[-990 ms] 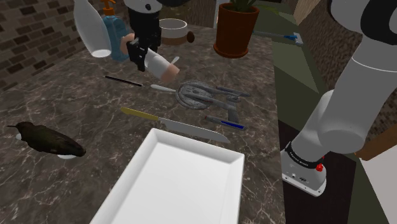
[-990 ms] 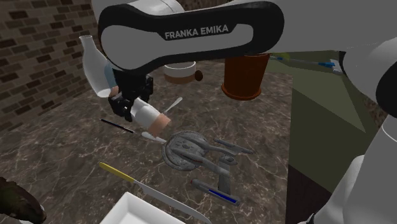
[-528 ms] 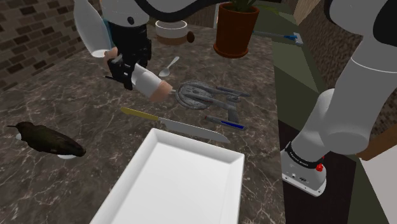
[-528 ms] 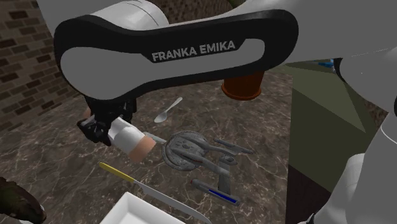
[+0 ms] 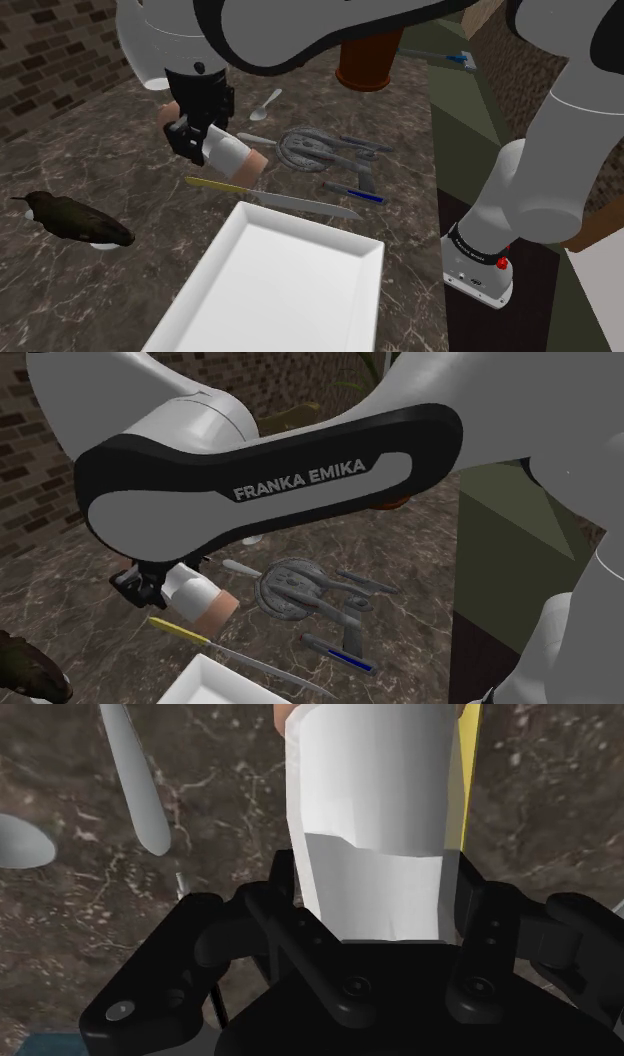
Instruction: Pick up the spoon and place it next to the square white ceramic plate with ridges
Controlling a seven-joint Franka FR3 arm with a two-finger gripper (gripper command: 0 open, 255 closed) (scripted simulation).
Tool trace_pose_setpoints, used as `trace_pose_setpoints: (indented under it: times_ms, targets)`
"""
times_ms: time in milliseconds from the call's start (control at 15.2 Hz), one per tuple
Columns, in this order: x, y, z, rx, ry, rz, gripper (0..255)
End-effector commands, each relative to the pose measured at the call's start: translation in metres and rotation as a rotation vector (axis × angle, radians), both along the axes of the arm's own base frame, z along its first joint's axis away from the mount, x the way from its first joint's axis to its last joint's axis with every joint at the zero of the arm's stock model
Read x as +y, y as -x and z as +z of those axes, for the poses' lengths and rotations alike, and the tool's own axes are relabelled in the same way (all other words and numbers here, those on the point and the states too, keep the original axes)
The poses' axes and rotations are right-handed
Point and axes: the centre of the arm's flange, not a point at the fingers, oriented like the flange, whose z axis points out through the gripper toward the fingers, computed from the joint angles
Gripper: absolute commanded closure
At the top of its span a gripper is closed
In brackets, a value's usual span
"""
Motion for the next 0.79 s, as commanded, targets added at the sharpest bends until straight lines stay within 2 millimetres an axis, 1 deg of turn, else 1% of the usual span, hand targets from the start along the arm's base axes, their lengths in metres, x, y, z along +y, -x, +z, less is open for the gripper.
trace_pose_setpoints:
  times_ms: [0, 462, 726]
  targets:
    - [0.0, 0.0, -0.011, -0.001, 0.0, 0.0, 255]
    - [0.0, 0.0, -0.047, -0.001, 0.0, 0.0, 255]
    - [0.0, 0.0, -0.047, -0.001, 0.0, 0.0, 255]
